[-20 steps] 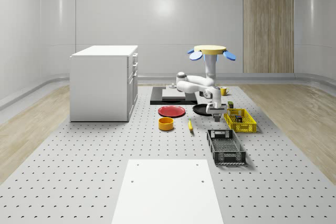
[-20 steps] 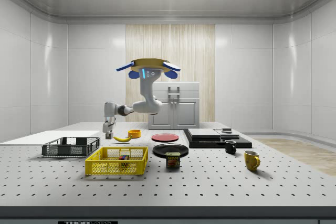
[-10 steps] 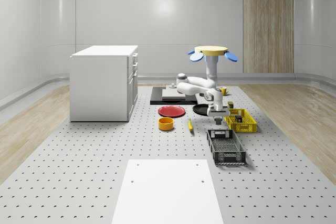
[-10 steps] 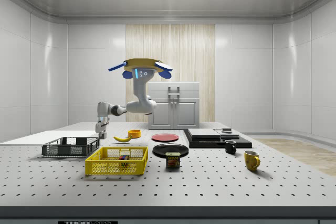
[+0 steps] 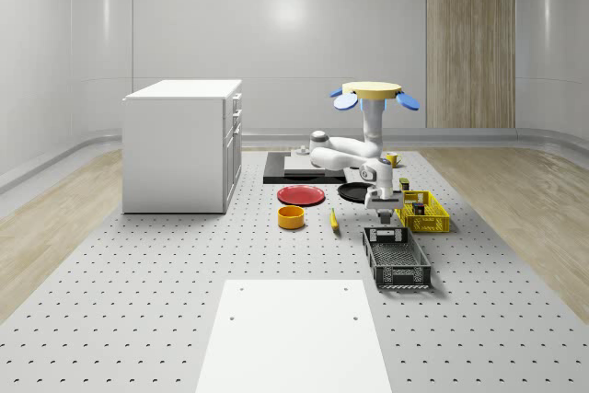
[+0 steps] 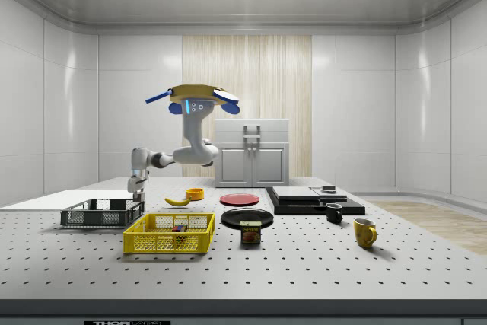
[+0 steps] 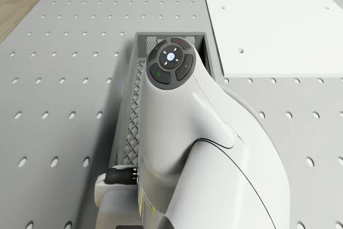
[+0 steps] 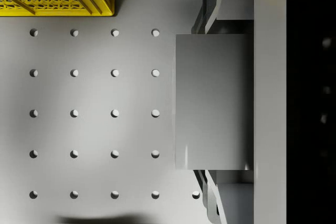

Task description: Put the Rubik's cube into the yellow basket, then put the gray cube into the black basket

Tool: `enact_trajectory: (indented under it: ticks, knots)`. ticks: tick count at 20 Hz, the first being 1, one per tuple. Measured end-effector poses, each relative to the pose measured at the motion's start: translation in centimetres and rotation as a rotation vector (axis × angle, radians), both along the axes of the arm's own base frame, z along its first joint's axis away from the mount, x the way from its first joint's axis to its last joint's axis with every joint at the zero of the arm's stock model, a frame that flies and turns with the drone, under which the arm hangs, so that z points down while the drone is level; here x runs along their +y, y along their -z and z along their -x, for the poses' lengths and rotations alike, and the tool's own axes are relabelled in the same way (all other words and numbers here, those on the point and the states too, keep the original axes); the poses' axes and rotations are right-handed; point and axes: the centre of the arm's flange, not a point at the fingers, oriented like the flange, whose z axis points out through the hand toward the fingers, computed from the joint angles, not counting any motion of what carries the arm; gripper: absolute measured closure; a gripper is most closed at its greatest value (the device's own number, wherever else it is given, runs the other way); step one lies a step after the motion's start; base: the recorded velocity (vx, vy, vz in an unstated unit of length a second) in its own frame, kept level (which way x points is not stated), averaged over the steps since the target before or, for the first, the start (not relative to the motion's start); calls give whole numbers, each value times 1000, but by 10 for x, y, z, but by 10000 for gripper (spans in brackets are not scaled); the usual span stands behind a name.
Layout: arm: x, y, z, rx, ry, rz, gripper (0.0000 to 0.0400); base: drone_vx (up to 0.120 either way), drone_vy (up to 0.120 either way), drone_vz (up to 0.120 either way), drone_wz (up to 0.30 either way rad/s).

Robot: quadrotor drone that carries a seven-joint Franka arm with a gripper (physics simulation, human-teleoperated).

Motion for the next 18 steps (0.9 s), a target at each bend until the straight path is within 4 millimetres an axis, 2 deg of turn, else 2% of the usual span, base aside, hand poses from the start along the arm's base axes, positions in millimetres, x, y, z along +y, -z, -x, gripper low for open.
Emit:
enact_trajectory:
  ticks: [18]
  knots:
    - [0, 0, 0, 0, 0, 0, 150, 120, 0, -2, 0]
